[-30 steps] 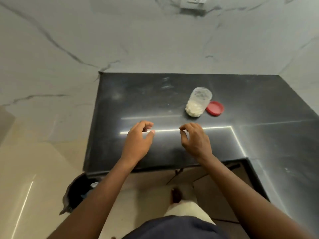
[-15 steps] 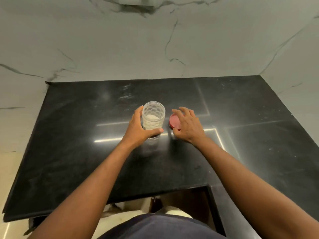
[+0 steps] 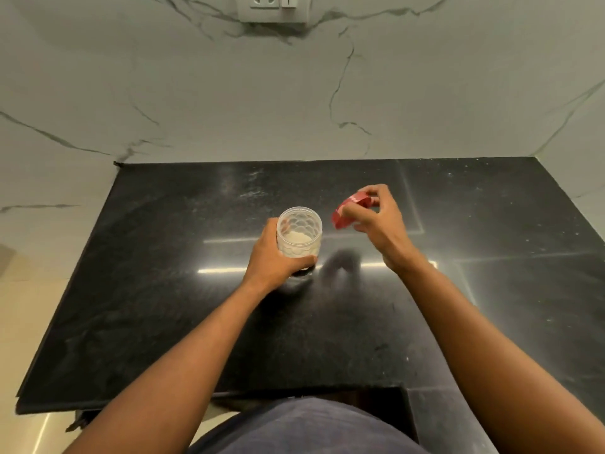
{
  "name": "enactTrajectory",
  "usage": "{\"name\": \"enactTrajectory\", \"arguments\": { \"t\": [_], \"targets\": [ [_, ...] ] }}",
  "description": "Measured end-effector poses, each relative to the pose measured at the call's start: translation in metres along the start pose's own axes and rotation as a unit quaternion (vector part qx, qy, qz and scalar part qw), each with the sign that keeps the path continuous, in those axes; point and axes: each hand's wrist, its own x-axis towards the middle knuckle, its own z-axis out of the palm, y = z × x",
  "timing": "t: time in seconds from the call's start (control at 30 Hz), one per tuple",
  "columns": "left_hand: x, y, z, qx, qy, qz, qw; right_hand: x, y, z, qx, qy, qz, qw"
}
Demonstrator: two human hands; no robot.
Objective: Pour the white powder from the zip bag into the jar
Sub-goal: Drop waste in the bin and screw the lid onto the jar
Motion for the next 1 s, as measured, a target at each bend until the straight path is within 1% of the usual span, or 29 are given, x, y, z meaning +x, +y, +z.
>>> {"name": "enactTrajectory", "arguments": {
  "t": [0.03,0.1,0.17,0.23,0.3,0.43,0.53,0.63,0.73,0.83,1.0],
  "targets": [
    [0.001,-0.001,0.000,0.002,-0.004,0.000,1.000,-0.003,-0.007,0.003,0.031,0.002,-0.006,1.000],
    [0.003,-0.003,-0.001,0.001,-0.009,0.001,1.000,-0.011,-0.018,0.012,0.009,-0.017,-0.035,0.999],
    [0.003,-0.003,-0.002,-0.005,-0.014,0.006,1.000,-0.020,-0.023,0.023,-0.061,-0.049,-0.090,0.993],
    [0.002,-0.002,-0.002,-0.010,-0.020,0.007,1.000,-0.024,-0.024,0.032,-0.150,-0.080,-0.154,0.973],
    [0.001,-0.002,-0.002,-0.012,-0.026,0.007,1.000,-0.023,-0.027,0.039,-0.212,-0.111,-0.188,0.953],
    [0.002,-0.004,-0.002,-0.011,-0.024,0.004,1.000,-0.016,-0.040,0.046,-0.294,-0.194,-0.203,0.914],
    [0.003,-0.008,-0.002,-0.007,-0.027,0.007,1.000,-0.008,-0.054,0.049,-0.387,-0.260,-0.212,0.859],
    [0.004,-0.009,-0.001,-0.004,-0.019,0.007,1.000,-0.003,-0.068,0.056,-0.473,-0.286,-0.217,0.804],
    [0.003,-0.007,-0.001,0.002,-0.016,0.012,1.000,-0.003,-0.080,0.063,-0.531,-0.284,-0.235,0.763],
    [0.003,-0.005,0.000,0.004,-0.015,0.009,1.000,-0.002,-0.087,0.064,-0.543,-0.297,-0.253,0.744],
    [0.005,-0.003,0.002,0.006,-0.010,-0.005,1.000,0.003,-0.094,0.063,-0.543,-0.356,-0.257,0.716]
  ]
}}
